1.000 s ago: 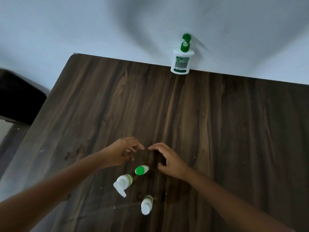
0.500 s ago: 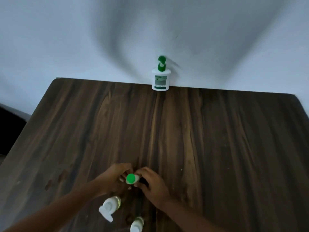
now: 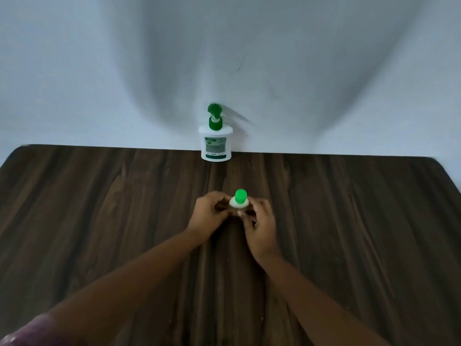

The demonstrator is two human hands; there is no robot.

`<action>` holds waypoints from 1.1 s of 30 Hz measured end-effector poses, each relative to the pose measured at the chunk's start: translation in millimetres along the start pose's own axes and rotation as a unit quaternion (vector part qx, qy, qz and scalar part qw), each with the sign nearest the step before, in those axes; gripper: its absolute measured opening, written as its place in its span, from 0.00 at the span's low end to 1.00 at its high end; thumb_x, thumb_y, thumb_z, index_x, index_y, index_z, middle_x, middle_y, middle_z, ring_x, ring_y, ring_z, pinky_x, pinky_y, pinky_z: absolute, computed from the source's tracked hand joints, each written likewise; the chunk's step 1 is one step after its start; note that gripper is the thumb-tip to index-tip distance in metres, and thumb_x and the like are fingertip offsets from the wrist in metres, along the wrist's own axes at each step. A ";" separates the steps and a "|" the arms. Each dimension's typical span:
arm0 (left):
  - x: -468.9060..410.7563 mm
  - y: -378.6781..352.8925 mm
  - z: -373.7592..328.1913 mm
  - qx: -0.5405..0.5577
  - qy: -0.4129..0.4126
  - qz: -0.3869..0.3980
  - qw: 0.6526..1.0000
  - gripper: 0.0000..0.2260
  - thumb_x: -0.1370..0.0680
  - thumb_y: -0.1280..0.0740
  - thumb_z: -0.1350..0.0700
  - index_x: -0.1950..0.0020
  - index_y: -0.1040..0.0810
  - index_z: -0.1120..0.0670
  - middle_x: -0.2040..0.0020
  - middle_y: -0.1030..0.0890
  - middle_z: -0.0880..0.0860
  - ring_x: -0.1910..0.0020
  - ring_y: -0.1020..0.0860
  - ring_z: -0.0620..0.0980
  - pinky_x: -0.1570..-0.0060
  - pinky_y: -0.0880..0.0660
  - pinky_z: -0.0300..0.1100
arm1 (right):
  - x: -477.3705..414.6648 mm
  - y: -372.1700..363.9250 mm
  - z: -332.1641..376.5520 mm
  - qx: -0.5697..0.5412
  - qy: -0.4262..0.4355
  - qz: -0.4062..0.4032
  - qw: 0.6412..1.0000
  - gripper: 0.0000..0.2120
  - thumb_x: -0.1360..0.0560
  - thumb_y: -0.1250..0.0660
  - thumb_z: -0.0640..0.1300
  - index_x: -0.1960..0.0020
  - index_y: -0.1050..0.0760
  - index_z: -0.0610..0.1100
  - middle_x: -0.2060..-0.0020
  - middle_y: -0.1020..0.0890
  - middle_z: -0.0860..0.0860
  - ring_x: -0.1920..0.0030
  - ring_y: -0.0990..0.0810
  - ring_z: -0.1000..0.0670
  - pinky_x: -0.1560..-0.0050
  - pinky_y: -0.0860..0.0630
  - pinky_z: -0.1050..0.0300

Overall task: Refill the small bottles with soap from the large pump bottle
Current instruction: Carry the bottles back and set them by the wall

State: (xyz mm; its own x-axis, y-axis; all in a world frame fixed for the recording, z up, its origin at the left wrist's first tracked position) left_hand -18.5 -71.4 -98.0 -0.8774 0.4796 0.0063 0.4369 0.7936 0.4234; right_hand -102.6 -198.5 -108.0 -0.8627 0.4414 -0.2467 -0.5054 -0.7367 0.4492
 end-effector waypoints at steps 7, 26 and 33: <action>-72.0 -23.3 -9.6 -0.006 -0.023 -0.116 0.993 0.16 0.28 0.29 0.67 0.41 0.19 0.57 0.49 0.19 0.50 0.52 0.21 0.44 0.48 0.28 0.26 | -87.1 3.3 -19.6 0.063 -0.005 -0.063 0.996 0.17 0.26 0.29 0.32 0.38 0.23 0.34 0.47 0.21 0.41 0.49 0.23 0.51 0.47 0.30 0.69; -125.3 -54.9 -0.9 0.154 0.077 -0.264 0.949 0.13 0.25 0.33 0.69 0.41 0.21 0.62 0.48 0.17 0.55 0.50 0.20 0.46 0.49 0.27 0.26 | -153.2 -14.2 -41.6 -0.025 -0.120 -0.159 0.980 0.11 0.26 0.30 0.31 0.45 0.23 0.35 0.50 0.17 0.43 0.51 0.18 0.50 0.49 0.22 0.63; -124.0 -58.7 0.2 0.099 0.042 -0.267 0.958 0.15 0.23 0.33 0.64 0.36 0.23 0.62 0.42 0.19 0.57 0.46 0.24 0.42 0.48 0.31 0.23 | -154.2 -17.9 -48.0 -0.008 -0.129 -0.170 0.977 0.11 0.27 0.29 0.33 0.44 0.22 0.35 0.49 0.18 0.41 0.50 0.18 0.46 0.48 0.23 0.61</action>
State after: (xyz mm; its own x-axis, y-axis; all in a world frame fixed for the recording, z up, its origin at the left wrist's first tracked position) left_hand 64.6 -177.4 -123.8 -0.9954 -0.0392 -0.0869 -0.0564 0.9769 0.2060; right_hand 38.7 -278.0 -119.1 -0.6130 0.7750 -0.1532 -0.7640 -0.5323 0.3646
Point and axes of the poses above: each hand's wrist, its own x-axis away from the middle knuckle, its own y-axis out of the back of the hand, z = x × y, the point moved 5 cm from there along -x, towards the middle knuckle
